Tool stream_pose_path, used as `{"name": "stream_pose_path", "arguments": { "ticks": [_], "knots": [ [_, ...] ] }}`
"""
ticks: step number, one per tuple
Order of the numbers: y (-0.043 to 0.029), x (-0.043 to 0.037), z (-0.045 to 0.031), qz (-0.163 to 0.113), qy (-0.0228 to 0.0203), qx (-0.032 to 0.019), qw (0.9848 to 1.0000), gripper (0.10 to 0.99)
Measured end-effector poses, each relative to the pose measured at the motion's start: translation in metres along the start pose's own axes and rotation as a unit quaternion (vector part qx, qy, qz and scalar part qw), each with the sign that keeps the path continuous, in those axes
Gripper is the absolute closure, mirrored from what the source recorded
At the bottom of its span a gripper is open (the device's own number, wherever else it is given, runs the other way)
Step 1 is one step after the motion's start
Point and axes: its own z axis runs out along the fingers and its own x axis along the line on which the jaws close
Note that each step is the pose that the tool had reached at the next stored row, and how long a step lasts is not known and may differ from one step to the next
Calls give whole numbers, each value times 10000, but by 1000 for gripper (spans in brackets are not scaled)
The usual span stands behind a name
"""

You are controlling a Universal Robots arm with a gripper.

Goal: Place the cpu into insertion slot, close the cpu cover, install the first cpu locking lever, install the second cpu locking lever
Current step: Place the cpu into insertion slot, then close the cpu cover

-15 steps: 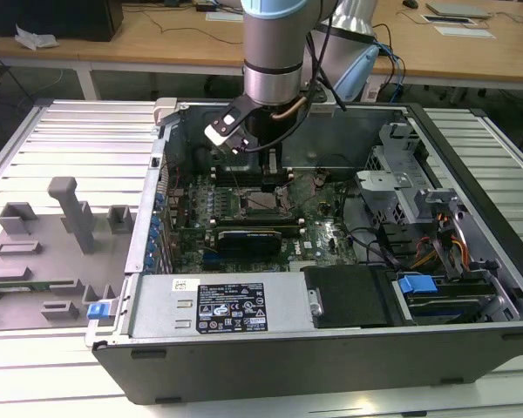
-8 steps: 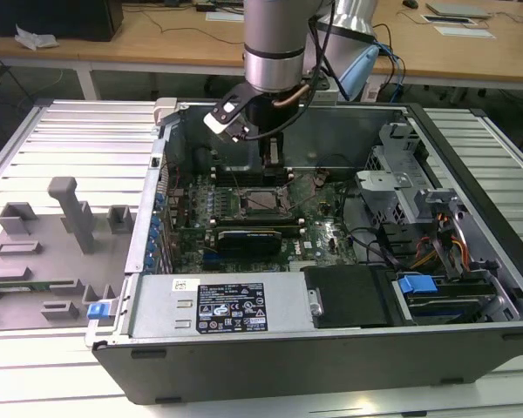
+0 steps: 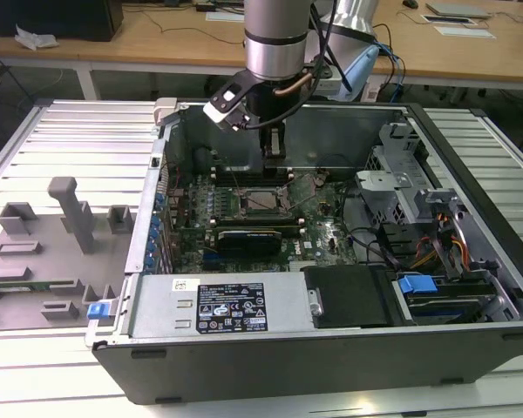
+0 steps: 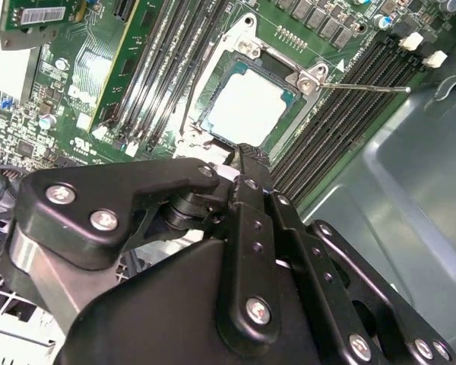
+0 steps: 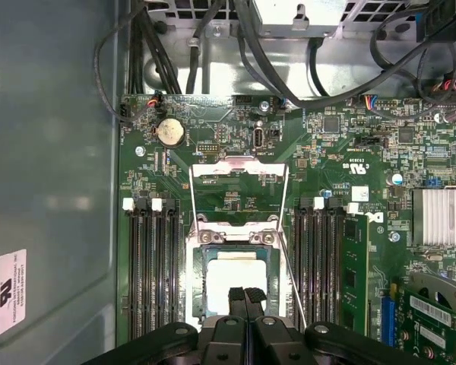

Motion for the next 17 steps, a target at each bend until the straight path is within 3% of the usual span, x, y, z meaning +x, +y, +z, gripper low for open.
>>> {"name": "stream_pose_path", "arguments": {
  "ticks": [12, 17],
  "knots": [
    [2, 0, -4, 0, 0, 0, 10000, 980],
    [88, -1, 0, 0, 0, 0, 10000, 980]
  ]
}}
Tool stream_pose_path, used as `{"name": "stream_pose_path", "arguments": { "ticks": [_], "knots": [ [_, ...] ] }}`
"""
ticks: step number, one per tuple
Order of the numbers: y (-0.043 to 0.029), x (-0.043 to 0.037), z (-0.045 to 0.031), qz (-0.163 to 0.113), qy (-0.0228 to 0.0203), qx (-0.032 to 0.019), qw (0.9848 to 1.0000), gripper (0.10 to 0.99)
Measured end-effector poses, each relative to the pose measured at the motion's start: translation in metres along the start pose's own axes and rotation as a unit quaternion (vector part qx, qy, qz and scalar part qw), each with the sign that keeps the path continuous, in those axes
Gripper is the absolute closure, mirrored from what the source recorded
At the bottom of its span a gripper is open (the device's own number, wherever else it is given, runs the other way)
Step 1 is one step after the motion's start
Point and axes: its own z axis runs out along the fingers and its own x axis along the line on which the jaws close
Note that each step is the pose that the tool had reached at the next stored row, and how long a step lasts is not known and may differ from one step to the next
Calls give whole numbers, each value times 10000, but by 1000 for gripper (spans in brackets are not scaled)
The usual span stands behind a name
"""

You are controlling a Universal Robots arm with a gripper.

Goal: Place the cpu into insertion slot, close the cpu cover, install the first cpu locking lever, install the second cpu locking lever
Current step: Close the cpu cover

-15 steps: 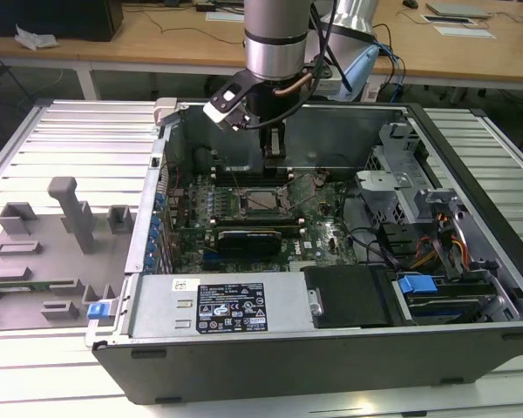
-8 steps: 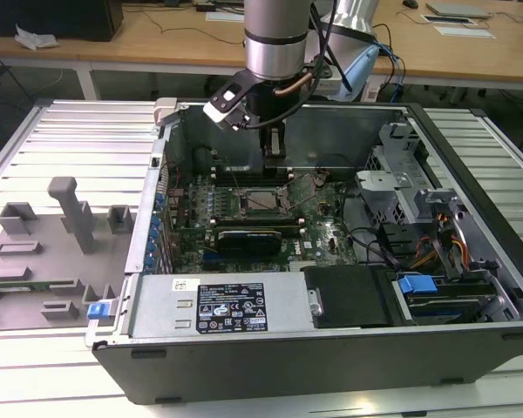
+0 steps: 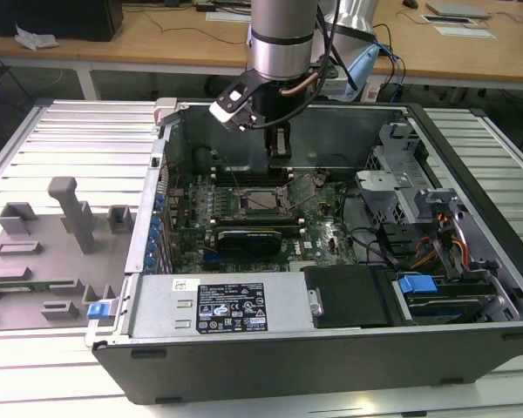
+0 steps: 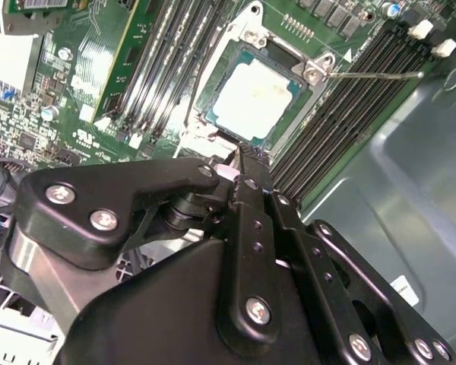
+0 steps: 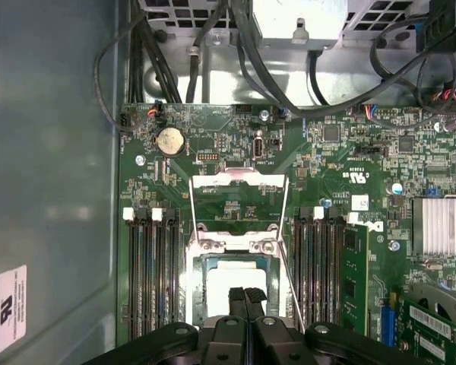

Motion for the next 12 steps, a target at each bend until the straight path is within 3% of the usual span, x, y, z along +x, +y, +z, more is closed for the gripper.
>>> {"name": "stream_pose_path", "arguments": {
  "ticks": [3, 8, 12],
  "knots": [
    [41, 0, 2, 0, 0, 0, 10000, 980],
    [215, -2, 10, 0, 0, 0, 10000, 980],
    [300, -3, 14, -1, 0, 0, 10000, 980]
  ]
}}
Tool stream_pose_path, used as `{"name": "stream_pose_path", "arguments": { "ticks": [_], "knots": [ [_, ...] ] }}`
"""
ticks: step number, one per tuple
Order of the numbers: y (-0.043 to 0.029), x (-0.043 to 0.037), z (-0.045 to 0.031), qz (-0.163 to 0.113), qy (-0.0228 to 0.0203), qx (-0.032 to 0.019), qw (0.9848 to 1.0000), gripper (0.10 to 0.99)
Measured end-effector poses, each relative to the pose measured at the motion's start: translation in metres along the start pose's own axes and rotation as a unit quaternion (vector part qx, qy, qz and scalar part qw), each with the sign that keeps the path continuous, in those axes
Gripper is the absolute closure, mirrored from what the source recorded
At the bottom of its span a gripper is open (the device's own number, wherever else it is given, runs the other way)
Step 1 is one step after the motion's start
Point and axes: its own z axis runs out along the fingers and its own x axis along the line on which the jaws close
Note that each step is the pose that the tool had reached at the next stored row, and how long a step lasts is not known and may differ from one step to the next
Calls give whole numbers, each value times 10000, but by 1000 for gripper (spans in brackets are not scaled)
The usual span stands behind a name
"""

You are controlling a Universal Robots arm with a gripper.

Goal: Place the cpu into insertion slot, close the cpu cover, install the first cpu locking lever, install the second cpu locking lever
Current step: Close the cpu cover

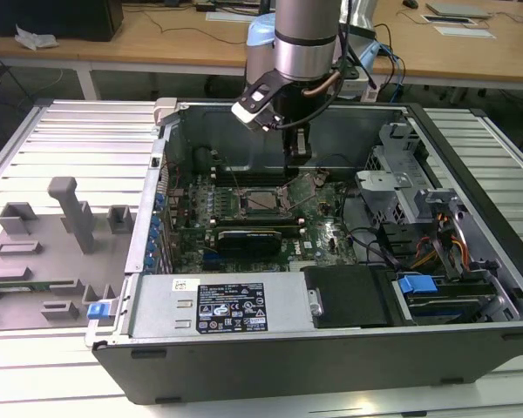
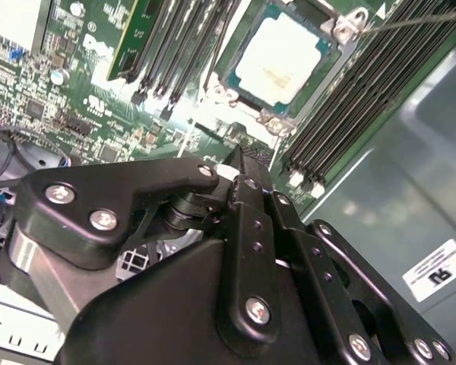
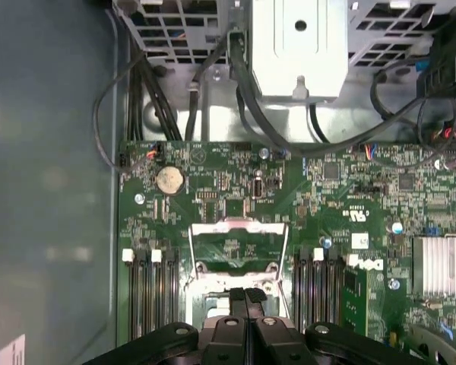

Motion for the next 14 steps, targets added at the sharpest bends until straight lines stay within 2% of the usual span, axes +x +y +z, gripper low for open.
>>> {"name": "stream_pose_path", "arguments": {
  "ticks": [5, 7, 14],
  "knots": [
    [80, -1, 3, 0, -1, 0, 10000, 980],
    [152, -1, 7, 1, 0, 0, 10000, 980],
    [291, -2, 14, 0, 0, 0, 10000, 980]
  ]
}}
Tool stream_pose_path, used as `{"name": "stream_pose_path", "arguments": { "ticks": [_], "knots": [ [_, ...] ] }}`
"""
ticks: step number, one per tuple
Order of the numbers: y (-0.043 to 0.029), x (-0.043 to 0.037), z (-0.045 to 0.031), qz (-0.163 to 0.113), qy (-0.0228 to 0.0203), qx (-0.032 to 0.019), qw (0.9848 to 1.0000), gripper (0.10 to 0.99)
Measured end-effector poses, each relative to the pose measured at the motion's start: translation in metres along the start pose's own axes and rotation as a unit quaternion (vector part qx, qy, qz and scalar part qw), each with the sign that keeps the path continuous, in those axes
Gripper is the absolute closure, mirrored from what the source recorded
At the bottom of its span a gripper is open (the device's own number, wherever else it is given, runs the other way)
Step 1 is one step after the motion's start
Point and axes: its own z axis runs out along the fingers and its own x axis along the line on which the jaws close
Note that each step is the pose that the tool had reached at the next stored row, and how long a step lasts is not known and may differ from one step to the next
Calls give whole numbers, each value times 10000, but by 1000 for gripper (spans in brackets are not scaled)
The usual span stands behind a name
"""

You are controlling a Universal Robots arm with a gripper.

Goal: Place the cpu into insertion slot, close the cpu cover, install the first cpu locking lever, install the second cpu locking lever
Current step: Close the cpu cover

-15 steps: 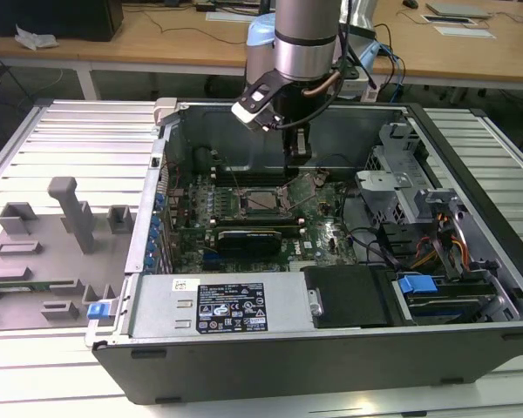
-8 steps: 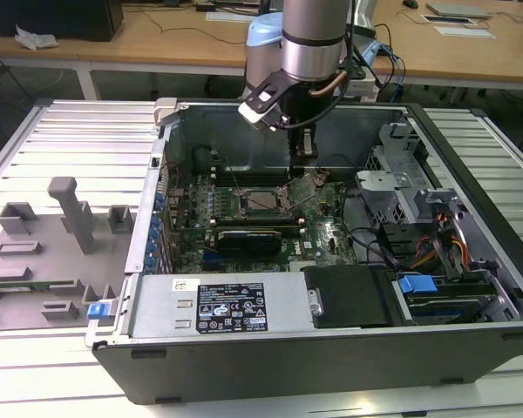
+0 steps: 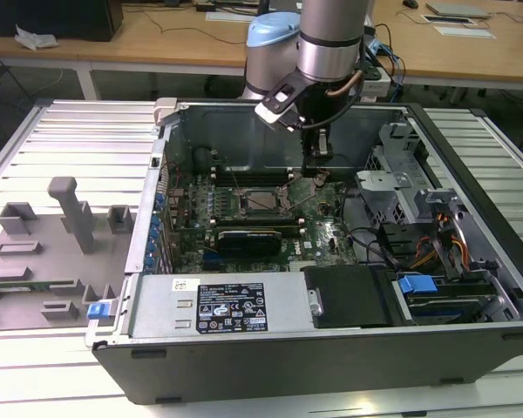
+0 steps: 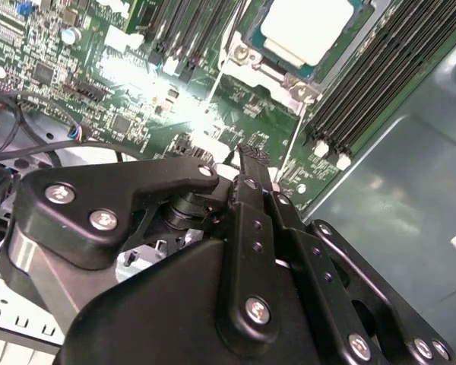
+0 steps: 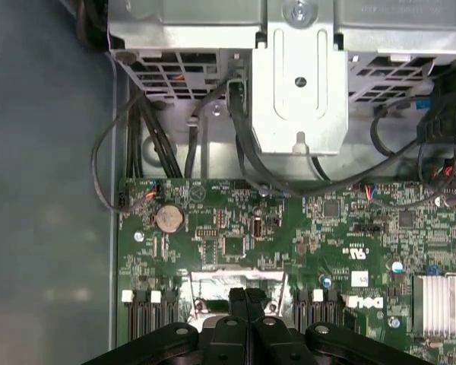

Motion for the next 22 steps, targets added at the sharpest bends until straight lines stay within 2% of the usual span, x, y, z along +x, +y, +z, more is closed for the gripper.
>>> {"name": "stream_pose_path", "arguments": {
  "ticks": [3, 11, 16, 20, 22],
  "knots": [
    [39, 0, 2, 1, 0, 0, 10000, 980],
    [207, -1, 15, 0, 0, 2, 10000, 980],
    [255, 0, 115, 0, -5, 14, 10000, 980],
    [282, 5, 153, 0, -6, 24, 10000, 980],
    [300, 5, 207, 0, -13, 40, 10000, 980]
  ]
}}
